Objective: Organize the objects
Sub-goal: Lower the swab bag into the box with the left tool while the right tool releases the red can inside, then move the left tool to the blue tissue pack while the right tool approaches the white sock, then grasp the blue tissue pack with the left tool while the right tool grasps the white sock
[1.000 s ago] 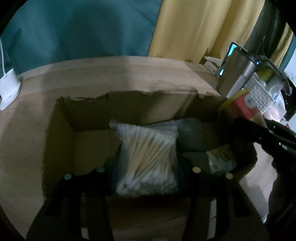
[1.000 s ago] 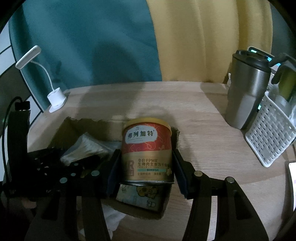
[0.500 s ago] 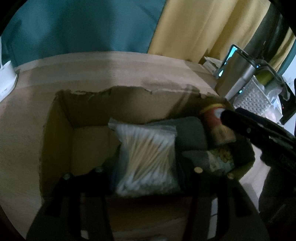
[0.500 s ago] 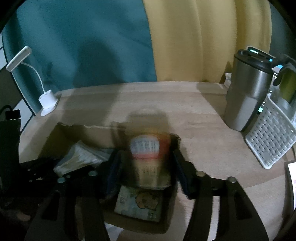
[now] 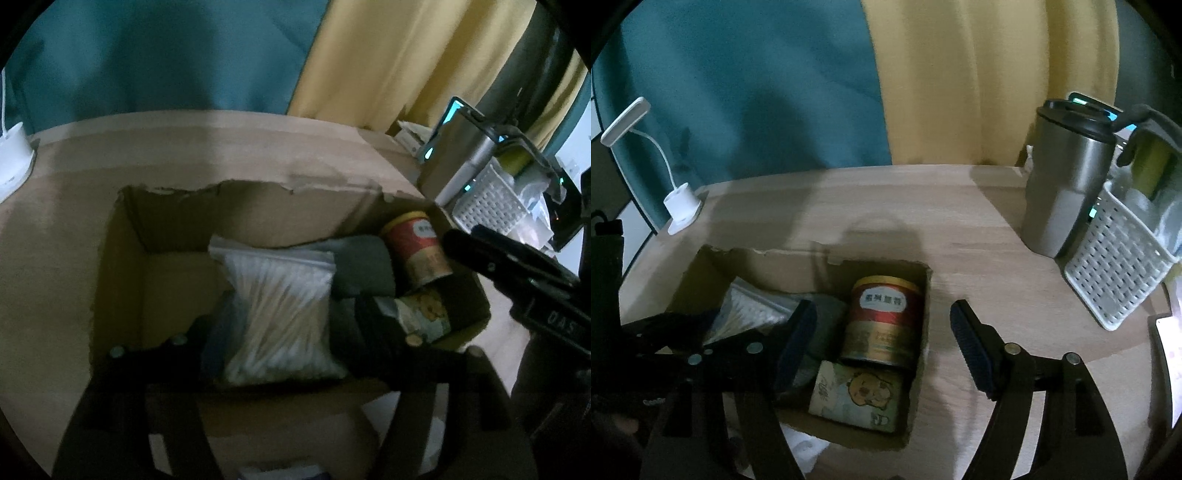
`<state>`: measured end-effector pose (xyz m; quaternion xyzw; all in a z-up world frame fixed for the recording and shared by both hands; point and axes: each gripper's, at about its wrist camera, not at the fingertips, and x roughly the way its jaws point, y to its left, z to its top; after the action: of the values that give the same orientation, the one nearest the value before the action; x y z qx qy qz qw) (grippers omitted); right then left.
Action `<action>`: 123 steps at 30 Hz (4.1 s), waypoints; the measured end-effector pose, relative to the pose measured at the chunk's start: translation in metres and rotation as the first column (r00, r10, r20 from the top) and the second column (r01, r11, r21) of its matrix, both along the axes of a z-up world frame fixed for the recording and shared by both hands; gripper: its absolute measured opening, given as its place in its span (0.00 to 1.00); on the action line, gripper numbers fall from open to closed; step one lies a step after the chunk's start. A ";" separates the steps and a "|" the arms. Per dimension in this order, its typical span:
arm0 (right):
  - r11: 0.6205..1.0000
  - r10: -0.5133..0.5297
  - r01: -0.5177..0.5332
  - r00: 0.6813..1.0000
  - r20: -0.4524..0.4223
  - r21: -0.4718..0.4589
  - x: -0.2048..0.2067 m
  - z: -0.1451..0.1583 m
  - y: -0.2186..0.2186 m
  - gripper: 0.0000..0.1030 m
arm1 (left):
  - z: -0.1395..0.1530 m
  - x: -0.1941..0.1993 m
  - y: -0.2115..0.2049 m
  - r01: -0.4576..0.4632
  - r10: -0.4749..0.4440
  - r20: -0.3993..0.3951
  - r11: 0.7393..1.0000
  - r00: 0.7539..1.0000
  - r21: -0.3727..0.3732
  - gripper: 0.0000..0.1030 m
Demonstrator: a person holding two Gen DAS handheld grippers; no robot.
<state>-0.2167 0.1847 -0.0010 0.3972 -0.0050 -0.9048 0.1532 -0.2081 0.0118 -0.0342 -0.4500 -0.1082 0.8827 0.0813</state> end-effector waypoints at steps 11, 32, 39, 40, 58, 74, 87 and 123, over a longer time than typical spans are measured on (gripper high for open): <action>1.000 -0.011 0.011 1.000 -0.021 -0.006 0.019 0.010 0.006 0.75 | 0.010 0.014 0.000 -0.004 0.003 -0.018 1.000 1.000 -0.016 0.67; 1.000 -0.010 0.010 0.998 -0.059 -0.001 0.054 0.024 0.002 0.75 | 0.037 0.049 -0.005 -0.011 0.008 -0.110 1.000 0.994 -0.029 0.72; 1.000 -0.002 0.002 0.998 -0.062 0.007 0.064 0.027 0.001 0.75 | 0.040 0.059 -0.007 -0.018 0.015 -0.126 0.999 0.992 -0.029 0.72; 1.000 -0.002 0.002 0.998 -0.062 0.006 0.066 0.027 0.001 0.75 | 0.041 0.060 -0.007 -0.020 0.016 -0.127 0.999 0.992 -0.029 0.72; 1.000 0.019 -0.018 0.998 -0.057 0.014 0.086 0.025 -0.007 0.75 | 0.043 0.085 -0.020 -0.060 0.055 -0.148 0.998 0.987 -0.024 0.72; 0.999 0.032 -0.031 0.999 -0.041 0.022 0.101 0.016 -0.013 0.75 | 0.033 0.102 -0.025 -0.066 0.063 -0.130 0.998 0.989 -0.019 0.72; 0.999 0.046 -0.046 0.999 -0.016 0.019 0.111 0.004 -0.015 0.75 | 0.018 0.114 -0.023 -0.066 0.063 -0.101 0.997 0.993 -0.026 0.72; 0.997 0.070 -0.069 0.995 0.065 -0.019 0.110 -0.034 -0.006 0.75 | -0.034 0.120 0.005 -0.016 0.023 0.064 0.995 0.998 -0.102 0.72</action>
<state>-0.1072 0.1788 -0.0353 0.4254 -0.0039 -0.8853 0.1876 -0.0882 0.0163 -0.0687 -0.4809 -0.0701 0.8727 0.0462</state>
